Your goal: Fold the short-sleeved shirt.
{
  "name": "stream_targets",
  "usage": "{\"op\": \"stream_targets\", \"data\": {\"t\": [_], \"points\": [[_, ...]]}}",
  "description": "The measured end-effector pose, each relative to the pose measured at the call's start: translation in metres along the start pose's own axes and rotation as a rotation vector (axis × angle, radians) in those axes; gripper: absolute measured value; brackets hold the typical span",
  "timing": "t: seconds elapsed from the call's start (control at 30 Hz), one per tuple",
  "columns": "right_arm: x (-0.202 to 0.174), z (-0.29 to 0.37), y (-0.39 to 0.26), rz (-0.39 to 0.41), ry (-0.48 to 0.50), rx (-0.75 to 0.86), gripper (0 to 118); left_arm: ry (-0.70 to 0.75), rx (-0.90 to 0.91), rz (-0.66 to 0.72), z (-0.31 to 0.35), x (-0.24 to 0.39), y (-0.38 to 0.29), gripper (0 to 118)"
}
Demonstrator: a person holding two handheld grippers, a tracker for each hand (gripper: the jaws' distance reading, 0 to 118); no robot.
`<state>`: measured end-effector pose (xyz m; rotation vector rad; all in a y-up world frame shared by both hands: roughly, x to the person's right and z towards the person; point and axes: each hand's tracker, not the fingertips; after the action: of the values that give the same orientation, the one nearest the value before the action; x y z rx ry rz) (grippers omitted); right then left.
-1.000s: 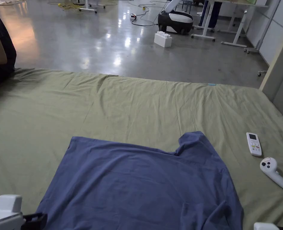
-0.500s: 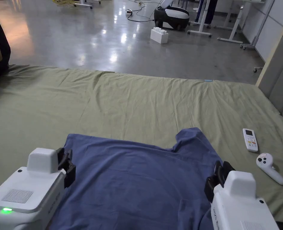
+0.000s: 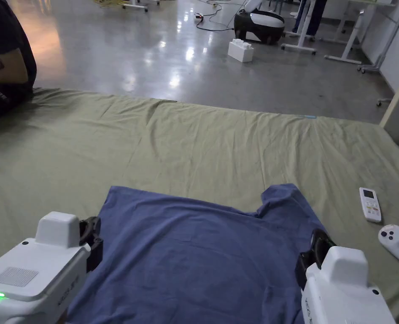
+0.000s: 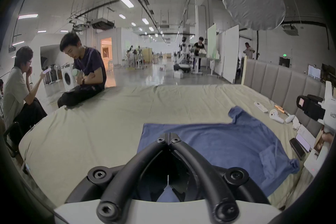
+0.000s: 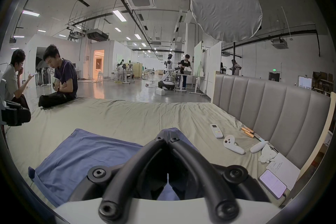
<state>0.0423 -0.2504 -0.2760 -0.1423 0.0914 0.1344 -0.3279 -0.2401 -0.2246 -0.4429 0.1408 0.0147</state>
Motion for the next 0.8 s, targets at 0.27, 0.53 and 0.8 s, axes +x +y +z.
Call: {"op": "stream_targets", "data": {"t": [0.27, 0.53, 0.8], "points": [[0.006, -0.004, -0.022, -0.004, 0.004, -0.090, 1, 0.016, -0.348, 0.146, -0.005, -0.075, -0.041, 0], [0.006, -0.006, -0.038, -0.017, 0.017, -0.180, 1, 0.003, -0.592, 0.205, -0.033, -0.102, -0.073, 46], [0.008, -0.005, -0.052, 0.006, 0.024, -0.224, 1, 0.087, -0.744, 0.181, -0.081, -0.090, -0.103, 53]]}}
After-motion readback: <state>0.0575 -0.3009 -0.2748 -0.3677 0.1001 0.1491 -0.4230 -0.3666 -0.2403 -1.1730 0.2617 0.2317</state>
